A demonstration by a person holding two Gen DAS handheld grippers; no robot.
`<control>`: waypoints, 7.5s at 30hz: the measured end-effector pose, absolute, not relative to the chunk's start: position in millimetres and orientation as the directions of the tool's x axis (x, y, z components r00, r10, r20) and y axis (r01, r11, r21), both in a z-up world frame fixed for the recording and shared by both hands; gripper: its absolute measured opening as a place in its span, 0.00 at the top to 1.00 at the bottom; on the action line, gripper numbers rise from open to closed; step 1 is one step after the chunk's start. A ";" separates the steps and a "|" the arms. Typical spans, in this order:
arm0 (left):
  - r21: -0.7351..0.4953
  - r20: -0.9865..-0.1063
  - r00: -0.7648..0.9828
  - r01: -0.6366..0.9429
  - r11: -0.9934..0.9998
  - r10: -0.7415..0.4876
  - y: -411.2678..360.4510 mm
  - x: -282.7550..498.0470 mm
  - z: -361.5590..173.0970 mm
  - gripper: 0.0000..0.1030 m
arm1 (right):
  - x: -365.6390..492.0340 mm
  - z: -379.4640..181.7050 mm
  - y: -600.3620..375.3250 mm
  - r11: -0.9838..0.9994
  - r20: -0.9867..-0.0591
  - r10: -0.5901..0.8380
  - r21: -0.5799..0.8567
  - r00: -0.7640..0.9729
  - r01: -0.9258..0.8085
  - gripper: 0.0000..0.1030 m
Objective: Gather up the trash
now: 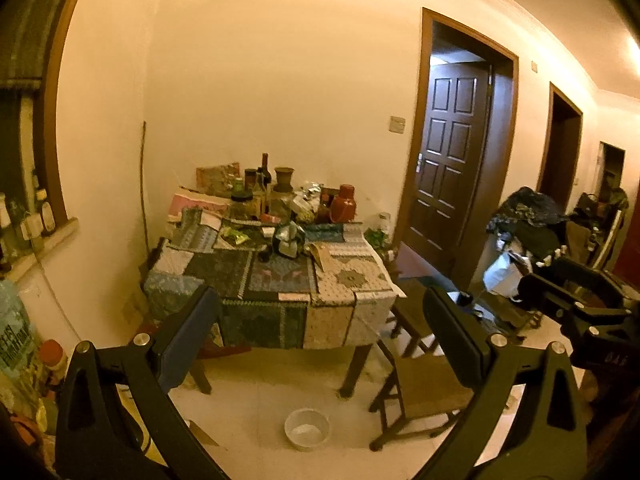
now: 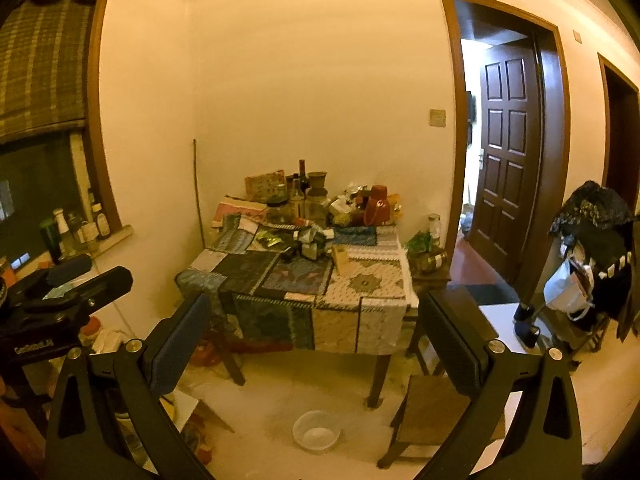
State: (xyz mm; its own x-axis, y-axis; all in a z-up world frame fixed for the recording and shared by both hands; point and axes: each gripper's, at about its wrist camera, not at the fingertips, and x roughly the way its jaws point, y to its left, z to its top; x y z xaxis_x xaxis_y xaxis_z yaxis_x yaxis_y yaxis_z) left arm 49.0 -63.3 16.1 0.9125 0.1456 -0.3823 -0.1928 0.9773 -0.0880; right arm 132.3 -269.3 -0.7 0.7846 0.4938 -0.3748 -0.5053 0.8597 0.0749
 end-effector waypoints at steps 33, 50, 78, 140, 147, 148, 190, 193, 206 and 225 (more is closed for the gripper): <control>-0.019 -0.451 0.868 -0.240 0.971 0.206 111.1 376.7 -42.6 0.01 | 390.1 -56.8 -136.9 0.940 -0.586 0.333 0.144 0.739 -0.309 0.00; 0.008 -0.727 0.663 -0.251 0.968 0.178 140.5 550.1 -166.2 0.10 | 557.9 -164.9 -78.0 0.886 -0.823 0.354 0.143 0.444 -0.441 0.01; -0.058 -0.884 0.459 -0.295 0.954 0.088 184.8 696.8 -306.4 0.59 | 646.5 -270.4 -16.6 0.820 -0.910 0.358 0.201 0.207 -0.536 0.64; -0.277 -0.578 0.815 -0.163 0.947 -0.029 -0.4 287.3 -80.3 0.60 | 319.0 -93.6 -215.9 0.862 -0.665 0.474 0.218 0.577 -0.458 0.64; -0.270 -0.644 0.764 -0.183 0.945 -0.037 -27.6 270.5 -111.2 0.60 | 310.3 -124.2 -230.0 0.855 -0.705 0.482 0.248 0.521 -0.455 0.64; -0.269 -0.660 0.750 -0.185 0.945 -0.041 -29.9 271.3 -118.9 0.60 | 307.3 -129.2 -231.2 0.855 -0.709 0.482 0.252 0.514 -0.453 0.64; -0.317 -0.916 0.336 -0.268 0.910 -0.220 40.9 364.3 -603.0 0.60 | 356.0 -560.6 -126.0 0.875 -0.933 0.340 0.270 0.114 -0.402 0.43; -0.323 -0.918 0.320 -0.252 0.912 -0.236 36.0 372.1 -614.2 0.60 | 357.4 -564.1 -132.1 0.886 -0.939 0.322 0.255 0.117 -0.388 0.43; -0.276 -0.936 0.269 -0.163 0.947 -0.227 9.7 384.8 -589.7 0.50 | 364.4 -520.6 -147.7 0.911 -0.944 0.291 0.224 0.156 -0.346 0.43; -0.225 -0.870 0.476 -0.150 0.963 -0.129 27.3 326.9 -328.4 0.50 | 322.5 -294.5 -151.1 0.900 -0.889 0.322 0.181 0.326 -0.397 0.43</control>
